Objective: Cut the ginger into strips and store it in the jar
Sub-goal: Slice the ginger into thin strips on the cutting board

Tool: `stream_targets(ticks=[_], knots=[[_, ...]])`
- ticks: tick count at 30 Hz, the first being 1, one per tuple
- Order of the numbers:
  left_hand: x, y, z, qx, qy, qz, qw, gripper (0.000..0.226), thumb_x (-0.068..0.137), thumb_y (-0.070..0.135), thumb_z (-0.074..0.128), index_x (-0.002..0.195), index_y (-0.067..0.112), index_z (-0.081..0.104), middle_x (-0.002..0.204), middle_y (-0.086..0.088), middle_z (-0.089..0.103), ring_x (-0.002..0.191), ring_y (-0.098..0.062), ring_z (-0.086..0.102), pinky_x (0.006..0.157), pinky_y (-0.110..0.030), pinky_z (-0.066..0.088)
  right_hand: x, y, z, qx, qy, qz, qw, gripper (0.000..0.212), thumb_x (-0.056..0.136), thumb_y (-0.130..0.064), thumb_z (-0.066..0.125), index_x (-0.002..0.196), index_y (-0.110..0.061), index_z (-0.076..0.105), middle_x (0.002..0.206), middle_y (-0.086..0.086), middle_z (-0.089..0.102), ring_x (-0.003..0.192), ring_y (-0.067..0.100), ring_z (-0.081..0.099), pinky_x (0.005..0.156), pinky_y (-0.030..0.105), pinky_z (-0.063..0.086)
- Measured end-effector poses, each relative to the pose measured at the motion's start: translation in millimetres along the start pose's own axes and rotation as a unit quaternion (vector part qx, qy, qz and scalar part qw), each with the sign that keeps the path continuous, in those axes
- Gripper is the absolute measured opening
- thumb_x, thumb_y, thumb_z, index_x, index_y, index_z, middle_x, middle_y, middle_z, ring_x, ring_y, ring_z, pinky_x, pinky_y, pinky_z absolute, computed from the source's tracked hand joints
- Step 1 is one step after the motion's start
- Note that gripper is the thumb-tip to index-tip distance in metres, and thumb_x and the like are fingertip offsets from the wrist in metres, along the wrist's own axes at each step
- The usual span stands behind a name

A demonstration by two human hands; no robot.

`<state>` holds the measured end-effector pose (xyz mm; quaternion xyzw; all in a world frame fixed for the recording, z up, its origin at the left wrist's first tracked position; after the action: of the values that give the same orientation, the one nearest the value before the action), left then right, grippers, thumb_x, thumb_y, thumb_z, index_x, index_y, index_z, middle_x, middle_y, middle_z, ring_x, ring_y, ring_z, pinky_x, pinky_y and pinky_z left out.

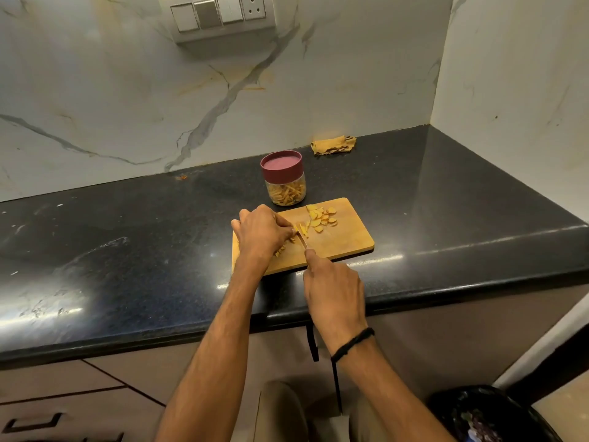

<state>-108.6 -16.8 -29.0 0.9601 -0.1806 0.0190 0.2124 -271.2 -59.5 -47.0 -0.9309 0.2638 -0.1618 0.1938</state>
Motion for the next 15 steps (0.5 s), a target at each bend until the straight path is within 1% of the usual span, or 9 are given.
stream_targets(ticks=[4,7,10,11,12,15], knots=[[-1.5,-2.3,-1.2,0.001,0.005,0.001,1.000,0.021,0.086,0.038,0.077,0.102,0.026,0.080,0.110,0.004,0.069,0.116,-0.023,0.042,0.096,-0.041,0.030,-6.4,9.7,-11.1,0.036,0.004,0.002,0.999,0.034,0.104,-0.031,0.039,0.137,-0.029,0.046,0.094,-0.002,0.061,0.074,0.012,0.046,0.066,0.024,0.037],[-0.4,-5.2,-3.2,-0.001,0.009,-0.001,1.000,0.021,0.086,0.038,0.076,0.103,0.025,0.080,0.111,0.003,0.069,0.116,-0.023,0.042,0.095,-0.041,0.029,-0.4,13.2,-17.1,0.073,0.016,0.020,0.997,0.039,0.104,-0.034,0.039,0.143,-0.032,0.043,0.091,-0.005,0.058,0.074,0.009,0.046,0.068,0.022,0.041],[0.9,-6.2,-5.4,-0.005,0.017,0.000,1.000,0.019,0.087,0.037,0.076,0.102,0.026,0.080,0.109,0.005,0.070,0.116,-0.023,0.042,0.092,-0.039,0.027,9.9,10.8,-15.3,0.092,0.014,0.035,0.995,0.042,0.104,-0.033,0.040,0.145,-0.032,0.041,0.100,-0.003,0.065,0.077,0.007,0.045,0.076,0.025,0.049],[1.5,-6.4,-5.6,-0.007,0.017,0.000,1.000,0.018,0.087,0.036,0.076,0.102,0.027,0.080,0.108,0.005,0.070,0.115,-0.023,0.042,0.091,-0.039,0.026,13.3,9.7,-13.0,0.097,0.013,0.033,0.995,0.042,0.104,-0.033,0.040,0.146,-0.031,0.041,0.100,-0.003,0.065,0.077,0.007,0.047,0.075,0.026,0.050],[2.3,-6.6,-5.6,-0.008,0.017,0.001,1.000,0.018,0.087,0.036,0.076,0.102,0.027,0.080,0.107,0.006,0.070,0.115,-0.022,0.041,0.090,-0.038,0.025,16.1,8.5,-10.0,0.103,0.011,0.030,0.994,0.042,0.104,-0.032,0.040,0.146,-0.031,0.041,0.096,-0.004,0.064,0.076,0.007,0.048,0.071,0.025,0.049],[4.4,-7.3,-4.4,-0.009,0.014,0.002,1.000,0.017,0.087,0.037,0.076,0.101,0.027,0.080,0.107,0.006,0.071,0.115,-0.022,0.042,0.090,-0.038,0.026,23.3,5.6,-0.8,0.112,0.007,0.021,0.994,0.042,0.103,-0.032,0.041,0.145,-0.031,0.041,0.088,-0.005,0.059,0.072,0.007,0.048,0.058,0.018,0.036]])
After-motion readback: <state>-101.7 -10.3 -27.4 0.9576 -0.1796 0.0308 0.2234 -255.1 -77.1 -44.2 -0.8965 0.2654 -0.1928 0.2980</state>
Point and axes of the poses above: each hand's wrist, its own x-axis towards the middle knuckle, its own z-axis out of the palm, y = z × x, the point moved 4 cm from there along x, towards the middle knuckle
